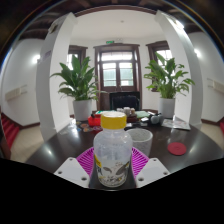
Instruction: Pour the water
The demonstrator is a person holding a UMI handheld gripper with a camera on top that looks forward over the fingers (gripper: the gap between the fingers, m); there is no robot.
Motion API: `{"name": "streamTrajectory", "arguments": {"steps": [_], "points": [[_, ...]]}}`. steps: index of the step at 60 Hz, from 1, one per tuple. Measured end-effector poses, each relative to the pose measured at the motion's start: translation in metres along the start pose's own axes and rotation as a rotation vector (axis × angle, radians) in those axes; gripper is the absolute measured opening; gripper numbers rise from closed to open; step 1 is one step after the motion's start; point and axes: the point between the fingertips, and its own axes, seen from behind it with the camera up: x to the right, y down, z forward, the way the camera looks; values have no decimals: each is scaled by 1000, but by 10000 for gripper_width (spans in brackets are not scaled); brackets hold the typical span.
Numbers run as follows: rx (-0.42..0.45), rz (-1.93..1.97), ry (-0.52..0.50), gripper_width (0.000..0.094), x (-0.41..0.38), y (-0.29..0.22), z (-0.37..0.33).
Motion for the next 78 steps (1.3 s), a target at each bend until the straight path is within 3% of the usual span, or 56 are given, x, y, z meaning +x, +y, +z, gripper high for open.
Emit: {"name": "streamTrajectory", "arguments": {"steps": [18, 46, 66, 78], "points": [[8, 778, -99, 466, -61, -38, 62], [255, 1775, -165, 465, -2, -90, 87], [250, 1884, -208, 464, -4, -90, 97], [127, 1371, -174, 478, -35, -114, 96]]}}
